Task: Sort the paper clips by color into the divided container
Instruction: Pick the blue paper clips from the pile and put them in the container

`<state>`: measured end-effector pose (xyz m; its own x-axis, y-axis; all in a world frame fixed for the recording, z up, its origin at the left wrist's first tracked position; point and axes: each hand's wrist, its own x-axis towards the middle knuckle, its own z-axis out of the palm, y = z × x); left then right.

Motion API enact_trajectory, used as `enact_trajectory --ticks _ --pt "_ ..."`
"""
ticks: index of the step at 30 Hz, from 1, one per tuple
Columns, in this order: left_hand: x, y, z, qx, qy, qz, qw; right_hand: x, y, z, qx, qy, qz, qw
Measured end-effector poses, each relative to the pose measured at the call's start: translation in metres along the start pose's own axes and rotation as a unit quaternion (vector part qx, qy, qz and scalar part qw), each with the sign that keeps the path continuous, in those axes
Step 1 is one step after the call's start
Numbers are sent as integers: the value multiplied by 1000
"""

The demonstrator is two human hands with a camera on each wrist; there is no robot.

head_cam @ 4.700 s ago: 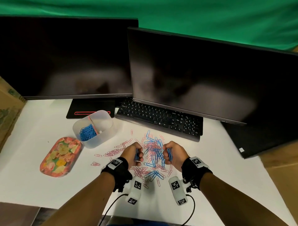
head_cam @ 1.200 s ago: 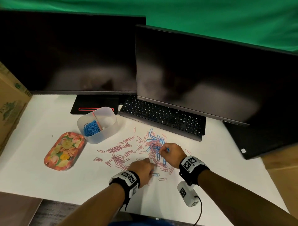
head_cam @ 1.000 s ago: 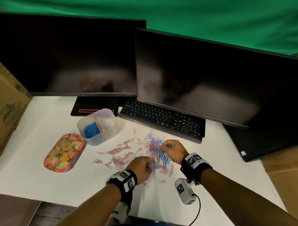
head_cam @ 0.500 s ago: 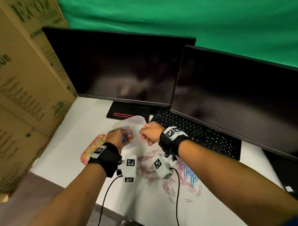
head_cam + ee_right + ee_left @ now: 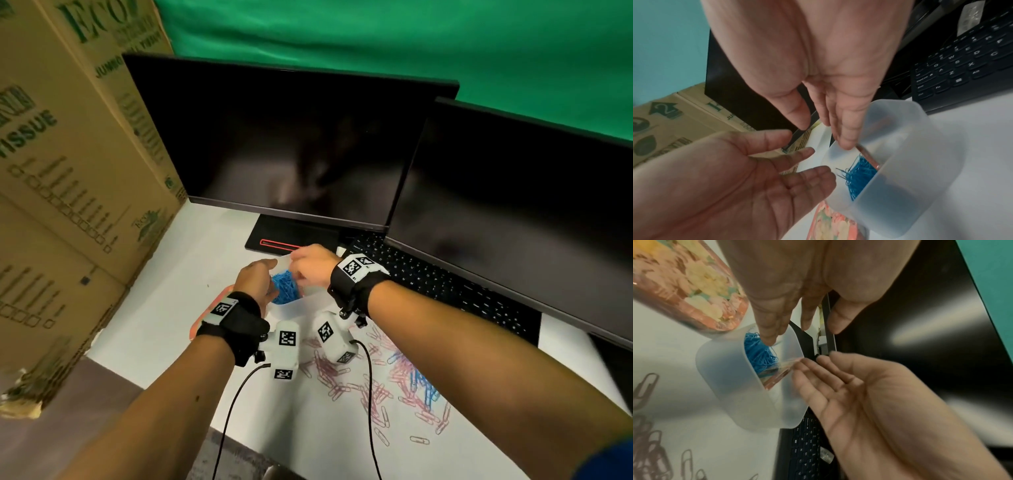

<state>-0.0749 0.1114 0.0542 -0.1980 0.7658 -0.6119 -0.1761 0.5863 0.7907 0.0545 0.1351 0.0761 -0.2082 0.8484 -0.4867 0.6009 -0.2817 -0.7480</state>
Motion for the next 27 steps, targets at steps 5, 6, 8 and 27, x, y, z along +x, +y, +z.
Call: enact_trajectory --ticks 5,6,8,27 --pt "-18 -17 20 130 -53 148 979 -44 62 -33 155 50 48 985" --pt "-27 -25 27 172 -92 172 966 -55 84 -41 99 66 52 992" --pt "-40 -48 44 269 -160 207 927 -79 130 -55 -21 98 80 992" --pt "-82 -165 157 697 -355 359 509 -196 291 -24 -259 144 152 943"
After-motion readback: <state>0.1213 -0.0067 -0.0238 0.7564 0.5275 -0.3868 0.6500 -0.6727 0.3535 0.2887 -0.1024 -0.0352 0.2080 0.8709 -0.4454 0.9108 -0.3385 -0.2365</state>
